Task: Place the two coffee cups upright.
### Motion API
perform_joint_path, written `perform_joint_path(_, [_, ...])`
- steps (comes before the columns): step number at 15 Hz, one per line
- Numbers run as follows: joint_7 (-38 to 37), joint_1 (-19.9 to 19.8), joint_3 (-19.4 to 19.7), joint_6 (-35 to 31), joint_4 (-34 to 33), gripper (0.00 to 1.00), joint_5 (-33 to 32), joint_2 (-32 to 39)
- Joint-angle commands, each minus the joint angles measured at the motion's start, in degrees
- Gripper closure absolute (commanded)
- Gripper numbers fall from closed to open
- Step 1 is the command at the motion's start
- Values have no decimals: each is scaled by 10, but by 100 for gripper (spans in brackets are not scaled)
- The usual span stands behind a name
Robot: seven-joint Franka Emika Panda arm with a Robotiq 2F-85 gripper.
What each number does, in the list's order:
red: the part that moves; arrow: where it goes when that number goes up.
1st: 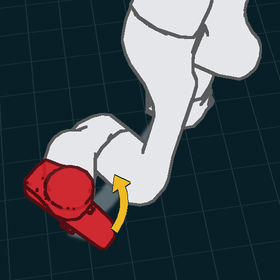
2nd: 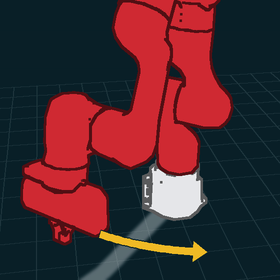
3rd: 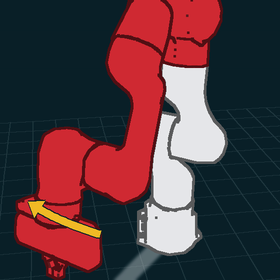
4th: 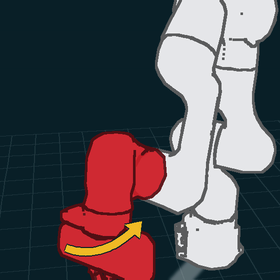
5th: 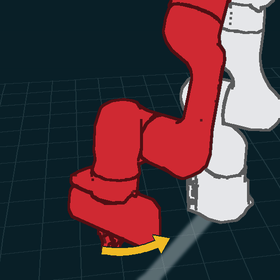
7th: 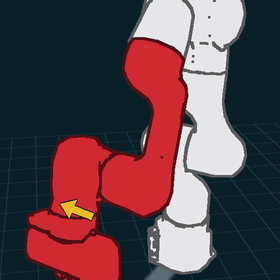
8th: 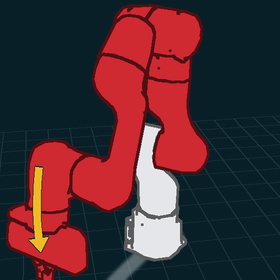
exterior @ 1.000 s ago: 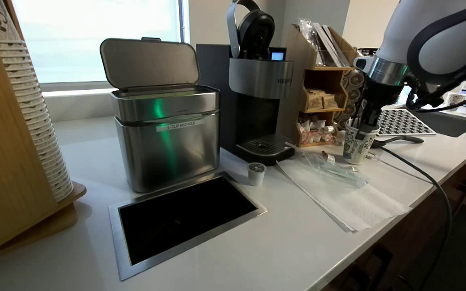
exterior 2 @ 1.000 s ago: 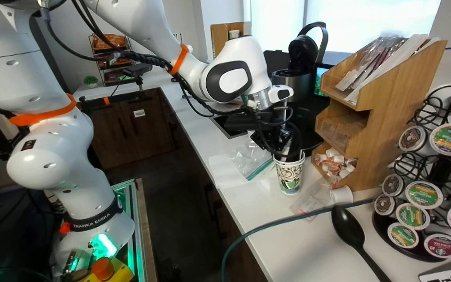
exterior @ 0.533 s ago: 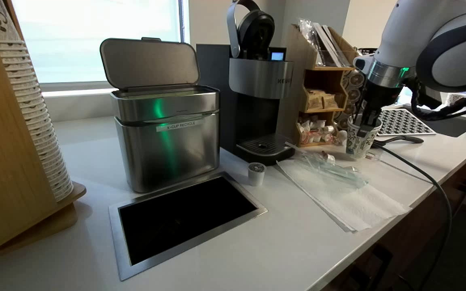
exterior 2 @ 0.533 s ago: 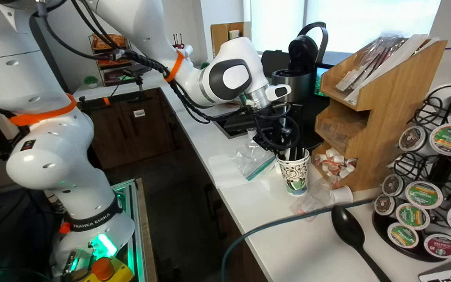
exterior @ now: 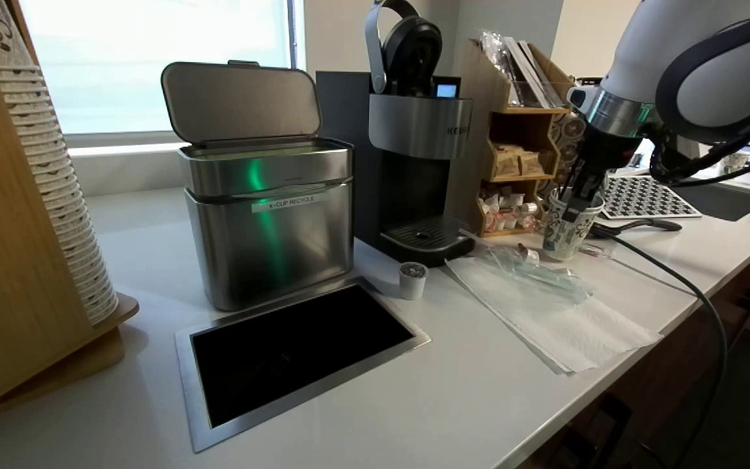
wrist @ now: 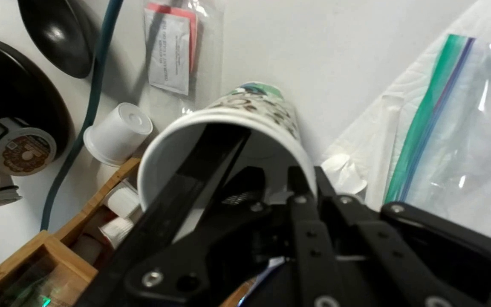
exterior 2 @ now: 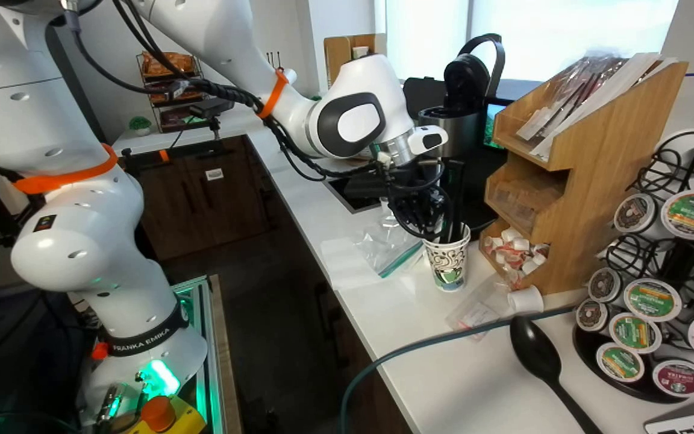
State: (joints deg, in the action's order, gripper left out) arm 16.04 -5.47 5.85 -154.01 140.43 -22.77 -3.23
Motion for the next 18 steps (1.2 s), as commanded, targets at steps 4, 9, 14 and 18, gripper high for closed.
perform_joint_path(4, [50, 5, 1, -6, 12, 99, 74, -4])
perform_joint_path(9, [61, 4, 2, -1, 7, 64, 92, 0])
perform_joint_path(14, [63, 4, 2, 1, 5, 27, 97, 0])
perform_joint_path(18, [62, 3, 3, 1, 5, 0, 96, -1])
